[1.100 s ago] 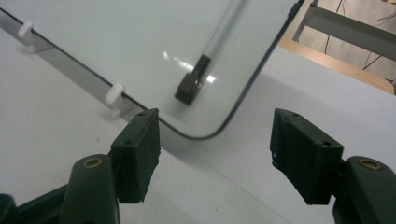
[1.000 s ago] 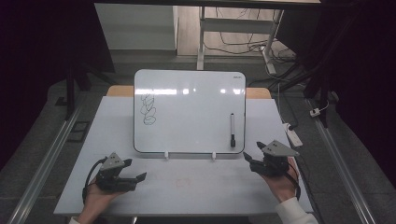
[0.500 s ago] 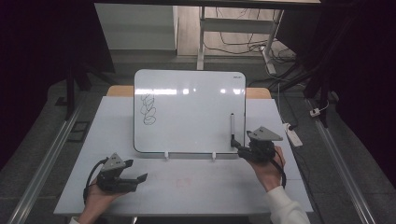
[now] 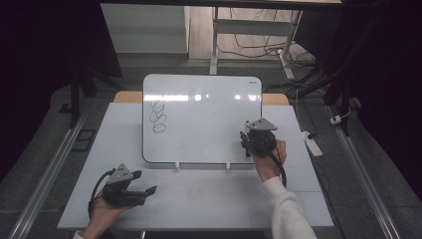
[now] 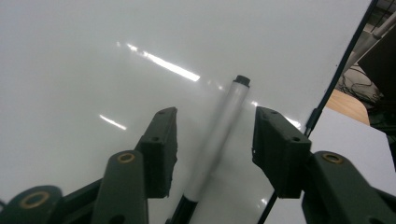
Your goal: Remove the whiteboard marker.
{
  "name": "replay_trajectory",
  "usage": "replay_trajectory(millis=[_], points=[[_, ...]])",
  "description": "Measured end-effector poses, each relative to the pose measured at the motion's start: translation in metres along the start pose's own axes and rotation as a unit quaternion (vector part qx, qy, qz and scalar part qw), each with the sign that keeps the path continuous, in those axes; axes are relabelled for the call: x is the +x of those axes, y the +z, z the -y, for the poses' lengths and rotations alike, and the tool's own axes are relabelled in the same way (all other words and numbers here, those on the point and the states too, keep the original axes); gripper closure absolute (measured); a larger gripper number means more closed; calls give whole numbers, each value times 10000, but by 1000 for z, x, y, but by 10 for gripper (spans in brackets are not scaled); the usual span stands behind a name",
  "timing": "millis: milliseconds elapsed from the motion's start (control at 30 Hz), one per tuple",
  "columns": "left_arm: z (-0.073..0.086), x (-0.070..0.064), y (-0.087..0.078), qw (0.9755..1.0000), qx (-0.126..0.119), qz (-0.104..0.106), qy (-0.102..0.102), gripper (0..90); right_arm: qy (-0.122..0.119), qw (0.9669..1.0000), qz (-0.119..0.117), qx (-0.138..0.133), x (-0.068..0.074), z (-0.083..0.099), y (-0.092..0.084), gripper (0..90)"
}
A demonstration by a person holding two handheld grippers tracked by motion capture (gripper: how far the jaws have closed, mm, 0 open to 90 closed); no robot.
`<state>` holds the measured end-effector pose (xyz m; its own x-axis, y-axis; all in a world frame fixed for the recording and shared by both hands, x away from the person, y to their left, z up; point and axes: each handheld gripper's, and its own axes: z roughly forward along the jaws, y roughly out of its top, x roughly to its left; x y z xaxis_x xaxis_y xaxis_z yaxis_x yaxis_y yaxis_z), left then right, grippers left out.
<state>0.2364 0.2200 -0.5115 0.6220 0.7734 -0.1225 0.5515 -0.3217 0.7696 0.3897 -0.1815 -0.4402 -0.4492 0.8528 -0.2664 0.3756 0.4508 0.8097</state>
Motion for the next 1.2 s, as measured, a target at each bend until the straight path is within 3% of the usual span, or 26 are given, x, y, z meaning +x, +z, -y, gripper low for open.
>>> replay_trajectory(millis=[167,333,500,600,733,1000,1200], points=[[0,-1,1,10000,6,34,76,206,-24,9998,176,39,1,-3,8,603],[0,-1,-1,9999,-20,0,104,207,-193,9988,433,85,4,-5,13,690],[0,1,0,9999,3,-16,106,207,-120,9992,377,65,7,-8,15,732],[0,0,-1,9999,-4,-21,112,207,-56,9994,327,50,10,-9,16,803],[0,1,-1,9999,-14,-42,99,208,-121,9991,389,86,12,-11,17,807],[0,1,-1,9999,-16,-47,99,209,-11,9998,199,-42,8,-11,9,810],[0,1,-1,9999,-36,-65,100,210,202,9985,-191,-472,6,-13,-12,811]])
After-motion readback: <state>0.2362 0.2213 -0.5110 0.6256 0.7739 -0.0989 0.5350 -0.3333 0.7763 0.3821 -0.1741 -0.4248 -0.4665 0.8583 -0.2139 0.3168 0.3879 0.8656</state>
